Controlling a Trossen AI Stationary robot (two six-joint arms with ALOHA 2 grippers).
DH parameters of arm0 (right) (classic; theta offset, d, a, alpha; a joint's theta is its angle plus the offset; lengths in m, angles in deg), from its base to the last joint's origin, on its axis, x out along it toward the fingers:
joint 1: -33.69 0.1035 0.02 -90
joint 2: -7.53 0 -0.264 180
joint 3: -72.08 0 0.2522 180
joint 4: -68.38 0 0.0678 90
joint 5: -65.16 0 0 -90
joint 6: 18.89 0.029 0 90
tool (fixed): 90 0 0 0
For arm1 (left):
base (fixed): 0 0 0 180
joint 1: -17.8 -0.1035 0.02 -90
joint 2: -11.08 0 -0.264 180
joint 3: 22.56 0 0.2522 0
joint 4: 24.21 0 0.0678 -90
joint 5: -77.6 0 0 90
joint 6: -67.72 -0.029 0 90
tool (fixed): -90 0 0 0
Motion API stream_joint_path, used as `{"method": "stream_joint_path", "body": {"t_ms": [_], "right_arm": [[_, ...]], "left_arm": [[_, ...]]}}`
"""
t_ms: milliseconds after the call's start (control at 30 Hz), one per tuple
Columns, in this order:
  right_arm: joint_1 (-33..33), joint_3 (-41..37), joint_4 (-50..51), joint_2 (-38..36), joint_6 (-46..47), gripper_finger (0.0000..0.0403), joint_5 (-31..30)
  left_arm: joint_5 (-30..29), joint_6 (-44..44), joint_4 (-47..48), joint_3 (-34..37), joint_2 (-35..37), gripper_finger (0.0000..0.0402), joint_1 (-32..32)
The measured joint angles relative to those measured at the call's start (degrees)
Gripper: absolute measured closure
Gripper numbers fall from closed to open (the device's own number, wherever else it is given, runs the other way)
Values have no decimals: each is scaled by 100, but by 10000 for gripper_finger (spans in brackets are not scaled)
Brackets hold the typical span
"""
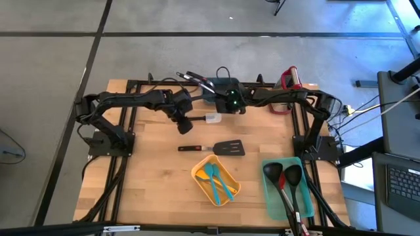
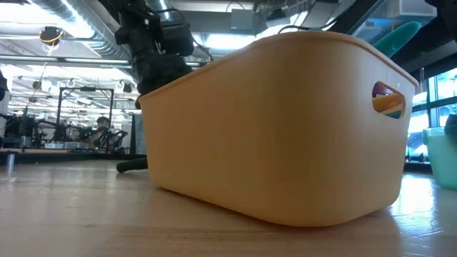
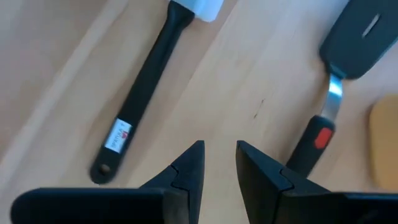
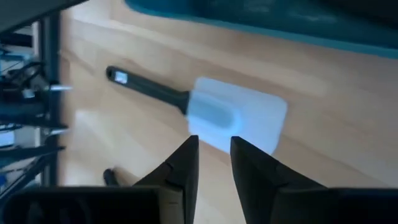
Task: Pick & Place Kitchen Items
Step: Put the small white spatula into the yellow bin
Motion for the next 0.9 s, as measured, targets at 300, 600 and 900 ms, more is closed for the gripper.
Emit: {"method": "stream_joint_path", "body": {"t_ms": [300, 600, 900], "right_arm": [[22, 7, 178, 146, 4, 309, -226], [162, 7, 79, 378, 140, 308, -75], [179, 7, 33, 380, 90, 307, -507]], "left_arm": [[761, 2032, -338, 30, 59, 316, -226], [555, 3183, -750, 627, 612, 316, -730], [813, 3971, -2054, 1985, 1365, 316, -1166]]}}
